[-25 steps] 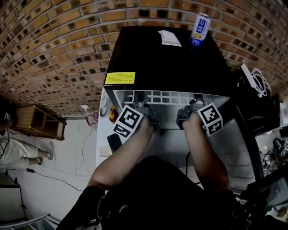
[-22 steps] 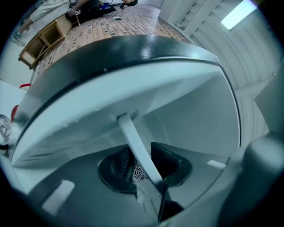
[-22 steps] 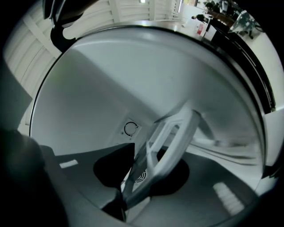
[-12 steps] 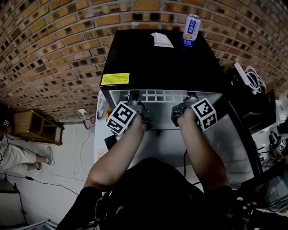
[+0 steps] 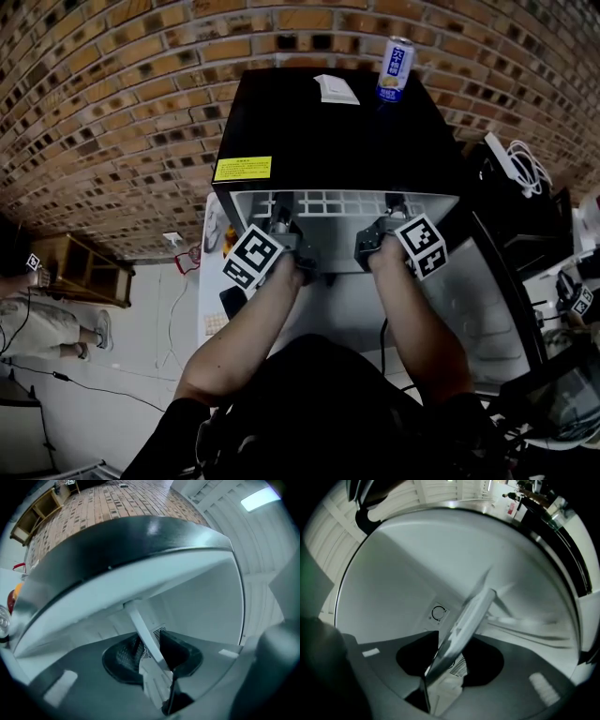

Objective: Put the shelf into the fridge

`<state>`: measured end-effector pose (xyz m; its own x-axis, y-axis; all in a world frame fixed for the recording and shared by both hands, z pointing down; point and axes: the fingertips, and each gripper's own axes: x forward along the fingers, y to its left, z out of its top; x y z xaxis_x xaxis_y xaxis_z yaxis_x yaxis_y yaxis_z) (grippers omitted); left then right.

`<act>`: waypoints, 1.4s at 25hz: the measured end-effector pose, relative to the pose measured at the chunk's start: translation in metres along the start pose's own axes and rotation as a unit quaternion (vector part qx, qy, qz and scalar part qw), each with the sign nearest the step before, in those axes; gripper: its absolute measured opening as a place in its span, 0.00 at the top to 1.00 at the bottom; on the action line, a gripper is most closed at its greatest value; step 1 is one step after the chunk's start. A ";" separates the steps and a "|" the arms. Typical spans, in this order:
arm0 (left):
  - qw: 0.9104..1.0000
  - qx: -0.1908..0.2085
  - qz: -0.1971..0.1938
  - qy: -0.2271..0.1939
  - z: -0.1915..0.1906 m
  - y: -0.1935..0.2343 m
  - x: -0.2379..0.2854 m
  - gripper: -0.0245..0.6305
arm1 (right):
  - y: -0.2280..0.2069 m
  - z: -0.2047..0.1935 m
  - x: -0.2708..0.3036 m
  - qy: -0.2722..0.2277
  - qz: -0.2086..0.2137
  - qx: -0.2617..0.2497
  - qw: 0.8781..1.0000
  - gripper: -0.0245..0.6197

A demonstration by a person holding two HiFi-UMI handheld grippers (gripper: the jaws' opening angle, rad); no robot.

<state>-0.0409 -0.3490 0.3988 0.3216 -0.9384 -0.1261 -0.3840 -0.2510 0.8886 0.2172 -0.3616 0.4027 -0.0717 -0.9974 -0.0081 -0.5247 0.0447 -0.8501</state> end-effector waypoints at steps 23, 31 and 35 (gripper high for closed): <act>1.000 0.002 -0.013 0.027 -0.011 -0.012 -0.023 0.82 | 0.011 -0.011 -0.032 0.019 0.030 0.014 0.999 0.72; 0.998 0.014 -0.041 0.041 -0.023 -0.021 -0.054 0.84 | 0.012 -0.008 -0.058 0.016 0.042 0.012 0.999 0.74; 0.996 0.054 -0.043 0.048 -0.026 -0.028 -0.064 0.84 | 0.017 -0.008 -0.069 0.023 0.052 -0.005 0.998 0.74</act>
<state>-0.0278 -0.2757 0.3933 0.4372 -0.8865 -0.1514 -0.4415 -0.3582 0.8227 0.2067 -0.2917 0.3934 -0.1656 -0.9836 -0.0712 -0.5208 0.1486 -0.8406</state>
